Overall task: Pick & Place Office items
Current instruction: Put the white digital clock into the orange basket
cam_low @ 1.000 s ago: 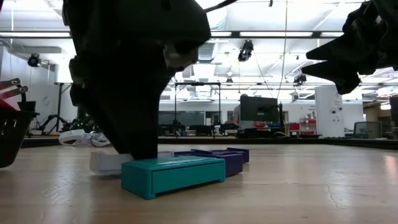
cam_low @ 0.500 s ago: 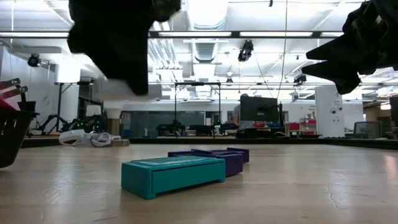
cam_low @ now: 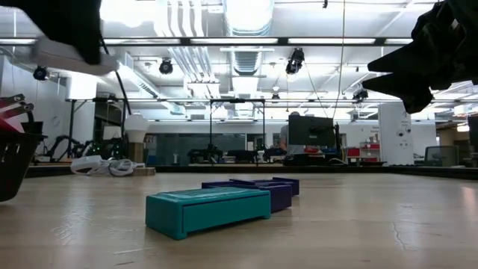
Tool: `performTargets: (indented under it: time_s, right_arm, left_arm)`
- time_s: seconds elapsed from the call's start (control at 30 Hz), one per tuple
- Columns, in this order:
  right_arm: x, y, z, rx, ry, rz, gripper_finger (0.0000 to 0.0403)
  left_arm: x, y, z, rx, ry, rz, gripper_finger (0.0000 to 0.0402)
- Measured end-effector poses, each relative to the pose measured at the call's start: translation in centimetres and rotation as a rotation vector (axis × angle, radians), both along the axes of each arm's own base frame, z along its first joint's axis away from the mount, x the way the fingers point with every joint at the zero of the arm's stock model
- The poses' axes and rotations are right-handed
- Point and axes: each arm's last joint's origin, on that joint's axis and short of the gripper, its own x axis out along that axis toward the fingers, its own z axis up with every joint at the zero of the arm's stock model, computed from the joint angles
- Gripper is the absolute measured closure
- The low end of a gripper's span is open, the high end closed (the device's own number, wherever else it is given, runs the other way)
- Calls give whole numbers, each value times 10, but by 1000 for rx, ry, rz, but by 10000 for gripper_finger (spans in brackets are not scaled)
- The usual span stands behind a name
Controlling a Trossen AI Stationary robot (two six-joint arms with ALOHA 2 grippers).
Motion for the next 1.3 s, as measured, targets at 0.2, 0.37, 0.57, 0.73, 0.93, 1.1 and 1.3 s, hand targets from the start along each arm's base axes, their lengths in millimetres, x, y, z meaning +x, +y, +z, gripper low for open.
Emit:
performTargets:
  time_s: [0.2,0.37,0.57,0.73,0.93,1.1,1.3]
  right_arm:
    - [0,0,0,-1,1,0,193]
    - [0,0,0,-1,1,0,193]
    - [0,0,0,0,1,0,193]
    - [0,0,0,0,1,0,193]
    - [0,0,0,-1,1,0,193]
    - [0,0,0,-1,1,0,193]
    - [0,0,0,-1,1,0,193]
  left_arm:
    - [-26,-19,4,28,-7,114,264]
    - [-53,-38,8,38,-5,234,264]
    - [-85,-61,8,0,15,379,263]
    - [-105,-74,7,-46,78,439,263]
    - [-124,-82,-1,-55,182,517,263]
    - [-132,-81,-11,-20,204,526,263]
    - [-134,-78,-30,-18,234,540,258]
